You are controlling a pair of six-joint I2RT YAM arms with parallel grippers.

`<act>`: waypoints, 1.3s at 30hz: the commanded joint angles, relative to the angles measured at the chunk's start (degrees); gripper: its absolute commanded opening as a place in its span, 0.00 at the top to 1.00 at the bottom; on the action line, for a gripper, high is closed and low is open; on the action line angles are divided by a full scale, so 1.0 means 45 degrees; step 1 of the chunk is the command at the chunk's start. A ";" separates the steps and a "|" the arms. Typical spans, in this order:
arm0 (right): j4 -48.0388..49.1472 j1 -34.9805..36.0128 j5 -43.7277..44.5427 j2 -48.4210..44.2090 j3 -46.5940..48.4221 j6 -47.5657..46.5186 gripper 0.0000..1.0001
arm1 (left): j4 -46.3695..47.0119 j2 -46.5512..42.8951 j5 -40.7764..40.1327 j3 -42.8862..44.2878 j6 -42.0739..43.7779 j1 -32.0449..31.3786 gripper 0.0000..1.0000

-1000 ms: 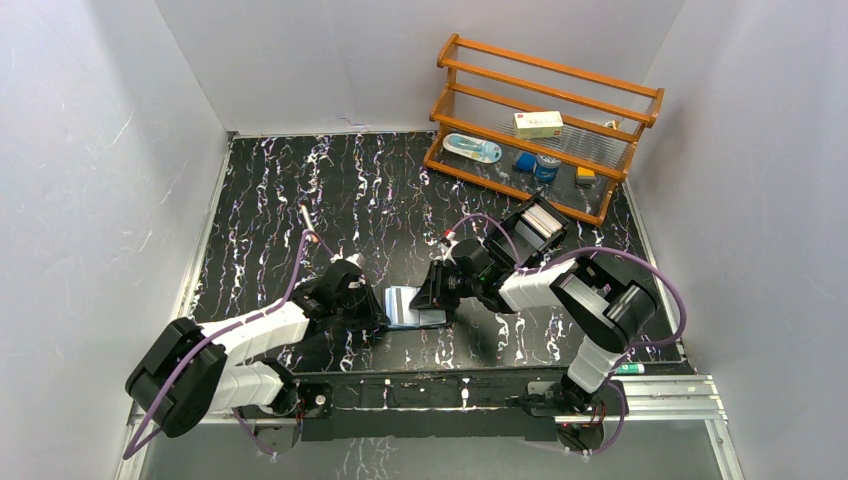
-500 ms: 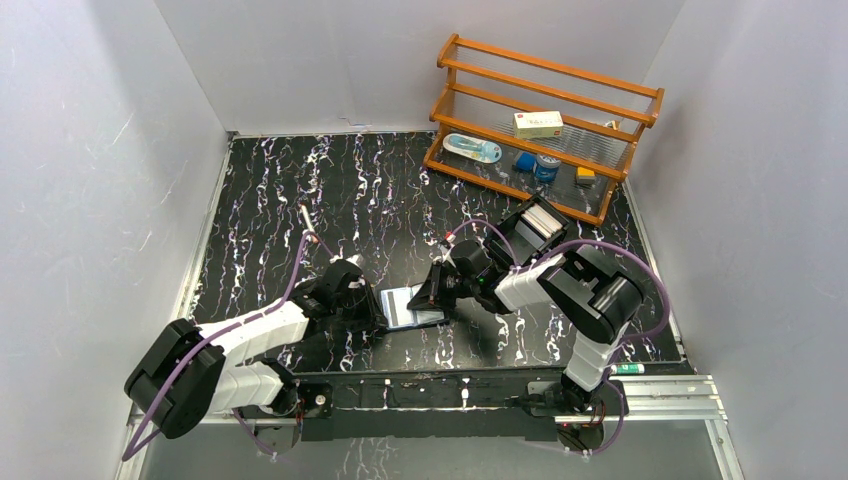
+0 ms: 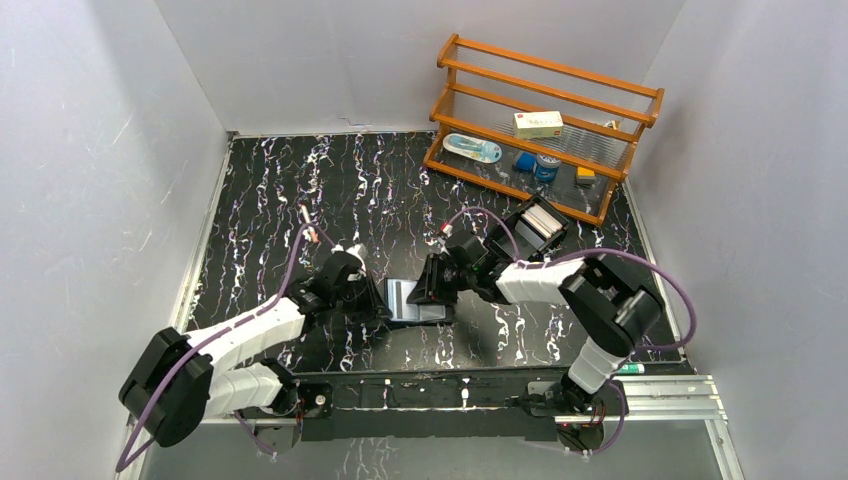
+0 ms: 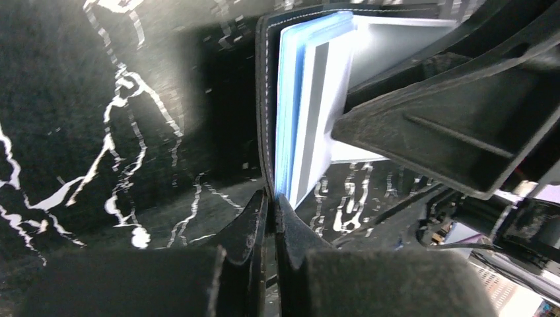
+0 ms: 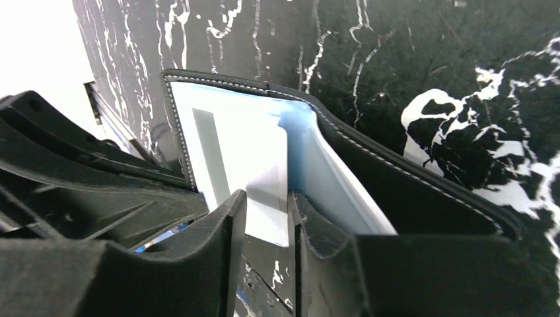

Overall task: Put the credit cards into the card holder
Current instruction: Insert the credit card into the card slot, then adjust the card slot to the card holder.

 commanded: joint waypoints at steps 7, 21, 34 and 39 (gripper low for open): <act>-0.3698 0.0185 0.1297 -0.1845 0.1245 -0.1807 0.56 | -0.2019 -0.0664 0.0312 0.2533 0.1143 -0.0053 1.00; -0.3000 0.0185 0.1250 -0.1620 0.0940 -0.1853 0.63 | -0.4441 0.0171 0.0774 0.4350 0.2092 -0.0053 1.00; -0.2360 0.0184 0.1153 -0.0688 0.0527 -0.1864 0.65 | -0.2820 0.0395 0.1527 0.3498 0.1937 -0.0053 1.00; -0.2227 0.0185 0.1132 -0.0666 0.0469 -0.1845 0.65 | -0.2764 0.0749 0.1153 0.3297 0.2002 -0.0051 0.94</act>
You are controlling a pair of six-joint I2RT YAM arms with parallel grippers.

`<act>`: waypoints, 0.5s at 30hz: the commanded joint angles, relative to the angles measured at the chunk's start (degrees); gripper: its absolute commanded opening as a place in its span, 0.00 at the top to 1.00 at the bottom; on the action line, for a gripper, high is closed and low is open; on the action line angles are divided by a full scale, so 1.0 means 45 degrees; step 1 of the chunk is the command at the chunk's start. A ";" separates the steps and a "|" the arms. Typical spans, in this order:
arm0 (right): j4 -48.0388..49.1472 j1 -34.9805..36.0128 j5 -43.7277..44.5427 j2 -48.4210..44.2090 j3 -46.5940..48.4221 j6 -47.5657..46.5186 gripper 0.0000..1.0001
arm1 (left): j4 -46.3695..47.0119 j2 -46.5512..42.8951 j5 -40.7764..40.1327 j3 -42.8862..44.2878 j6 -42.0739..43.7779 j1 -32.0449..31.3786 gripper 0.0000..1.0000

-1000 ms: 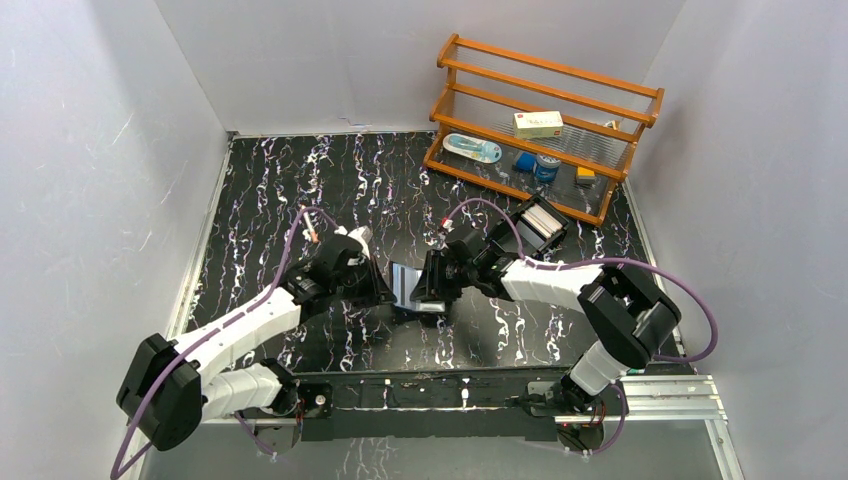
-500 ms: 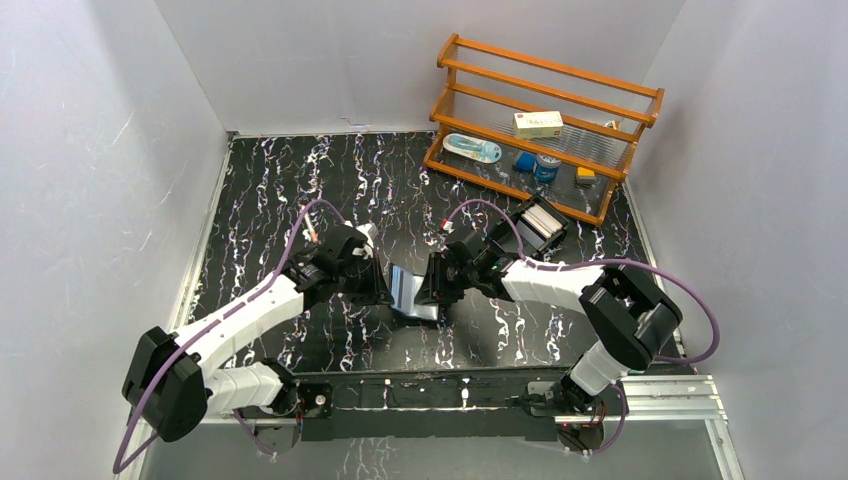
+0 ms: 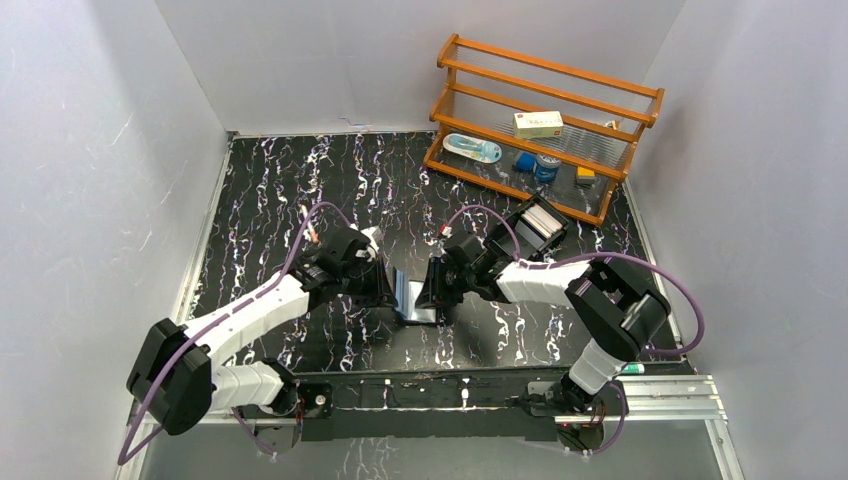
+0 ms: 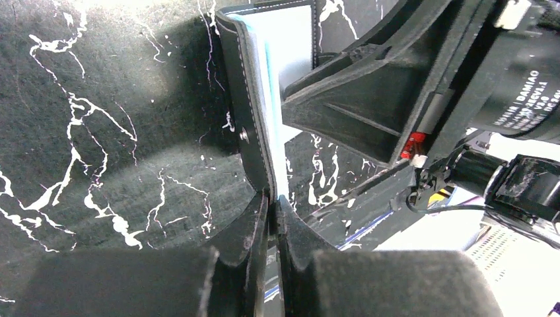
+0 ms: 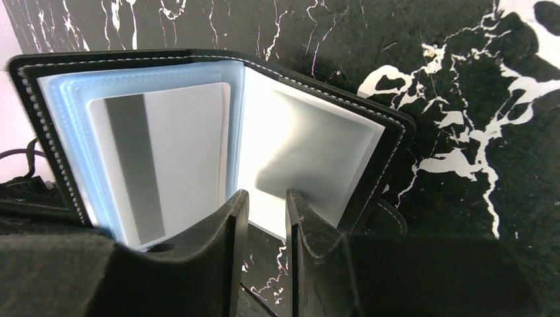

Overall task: Put the credit cards into the card holder
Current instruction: Adjust the card slot to the card holder.

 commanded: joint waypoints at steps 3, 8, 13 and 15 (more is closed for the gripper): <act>0.0492 0.0046 -0.0036 0.0159 -0.0130 -0.0139 0.65 | 0.0522 0.0312 0.0104 -0.0244 0.0090 -0.0043 0.89; 0.0531 0.0069 -0.0029 0.0218 -0.0161 -0.0144 0.65 | 0.0713 0.0449 -0.0100 -0.0337 0.0155 -0.0043 0.80; 0.0589 0.0110 -0.0049 0.0349 -0.0141 -0.0132 0.65 | 0.0832 0.0733 -0.0273 -0.0368 0.0237 -0.0043 0.72; 0.0609 0.0131 -0.0048 0.0385 -0.0141 -0.0133 0.66 | 0.0920 0.0833 -0.0298 -0.0417 0.0263 -0.0043 0.72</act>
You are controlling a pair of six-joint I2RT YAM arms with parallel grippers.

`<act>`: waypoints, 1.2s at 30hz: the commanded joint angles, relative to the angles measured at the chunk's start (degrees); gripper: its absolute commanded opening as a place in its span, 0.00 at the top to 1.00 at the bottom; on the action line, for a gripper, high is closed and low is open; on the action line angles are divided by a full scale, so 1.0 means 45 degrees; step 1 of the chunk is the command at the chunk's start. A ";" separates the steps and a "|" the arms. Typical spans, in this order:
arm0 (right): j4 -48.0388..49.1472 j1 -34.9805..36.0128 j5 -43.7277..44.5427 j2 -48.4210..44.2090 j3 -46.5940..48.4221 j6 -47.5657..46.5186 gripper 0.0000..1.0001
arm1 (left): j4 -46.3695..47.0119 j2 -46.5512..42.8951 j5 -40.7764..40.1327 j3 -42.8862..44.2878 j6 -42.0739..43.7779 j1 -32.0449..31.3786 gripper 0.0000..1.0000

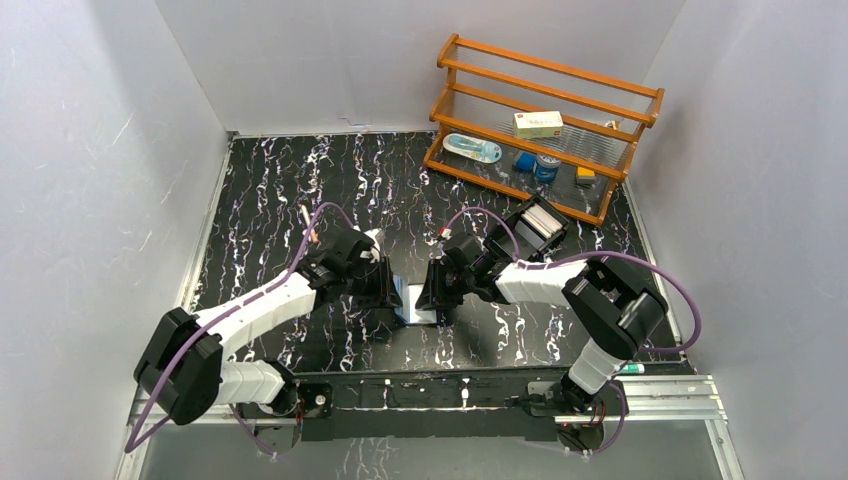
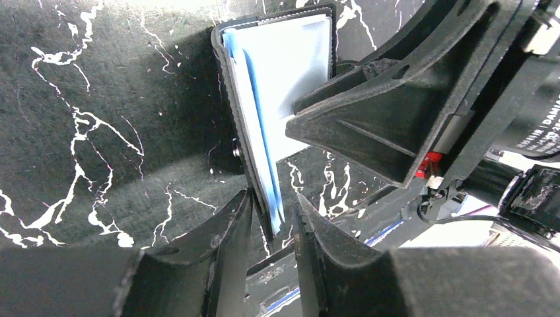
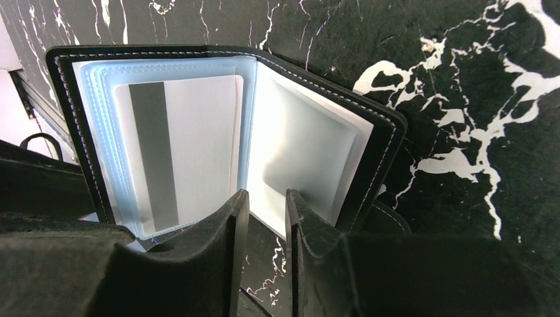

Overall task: Put the credit cards into the card holder
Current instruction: Adjust the card slot to the card holder.

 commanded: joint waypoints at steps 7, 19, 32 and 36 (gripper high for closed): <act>0.0502 0.0125 -0.0024 0.0352 -0.0063 -0.0141 0.65 | 0.0749 -0.0307 -0.0004 -0.0385 0.0203 -0.0048 0.81; 0.0576 0.0127 -0.0121 0.0550 0.0024 -0.0132 0.66 | 0.1897 -0.0686 0.0636 -0.0983 0.0245 -0.0044 0.97; 0.0196 0.0117 0.0010 0.0422 0.0264 -0.0321 0.66 | 0.1397 -0.0264 0.0217 -0.0732 0.0306 -0.0038 0.75; -0.0065 0.0117 0.0178 0.0329 0.0374 -0.0433 0.66 | 0.1175 -0.0306 0.0039 -0.0639 0.0221 -0.0043 0.71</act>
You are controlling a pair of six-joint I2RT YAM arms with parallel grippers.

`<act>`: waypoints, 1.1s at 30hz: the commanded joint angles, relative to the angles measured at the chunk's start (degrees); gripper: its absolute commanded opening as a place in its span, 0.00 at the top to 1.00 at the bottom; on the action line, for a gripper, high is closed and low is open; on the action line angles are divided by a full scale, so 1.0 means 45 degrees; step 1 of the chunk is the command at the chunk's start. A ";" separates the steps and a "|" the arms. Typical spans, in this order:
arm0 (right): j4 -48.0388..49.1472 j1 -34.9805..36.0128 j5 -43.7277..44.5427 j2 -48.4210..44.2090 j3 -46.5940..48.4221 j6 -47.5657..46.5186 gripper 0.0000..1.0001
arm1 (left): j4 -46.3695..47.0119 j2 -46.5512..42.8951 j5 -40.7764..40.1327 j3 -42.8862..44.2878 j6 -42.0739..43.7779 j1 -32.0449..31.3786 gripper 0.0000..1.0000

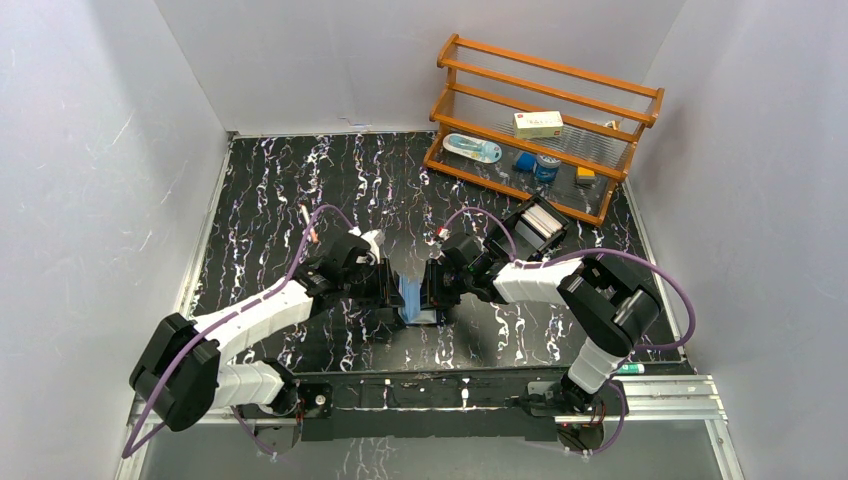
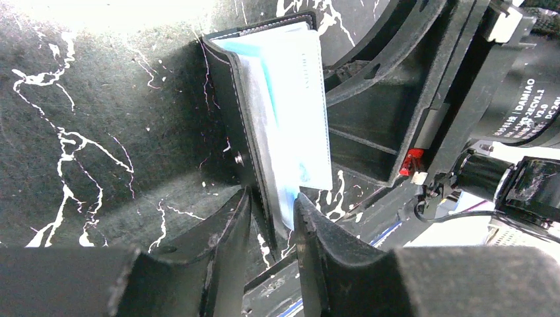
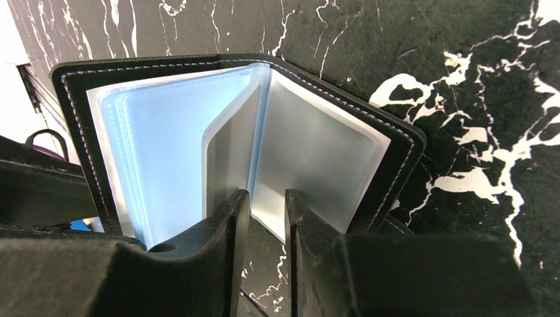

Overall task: Put the credit cards into the card holder
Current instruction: Adjust the card slot to the card holder.

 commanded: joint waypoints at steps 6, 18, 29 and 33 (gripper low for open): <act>-0.0622 0.0082 0.0453 0.0011 0.0351 -0.0425 0.66 | -0.0587 -0.0392 -0.0497 0.0354 -0.0163 -0.0043 0.65; -0.0685 0.0164 0.0546 -0.0007 0.0371 -0.0411 0.66 | -0.0364 -0.0342 -0.0419 0.0222 -0.0274 -0.0043 0.56; -0.1270 0.0201 0.0776 -0.0407 0.0666 -0.0568 0.66 | -0.0535 -0.0220 -0.0583 0.0228 -0.0250 -0.0043 0.62; -0.1236 0.0224 0.0682 -0.0656 0.0840 -0.0705 0.65 | -0.0552 -0.0354 -0.0532 0.0147 -0.0344 -0.0048 0.60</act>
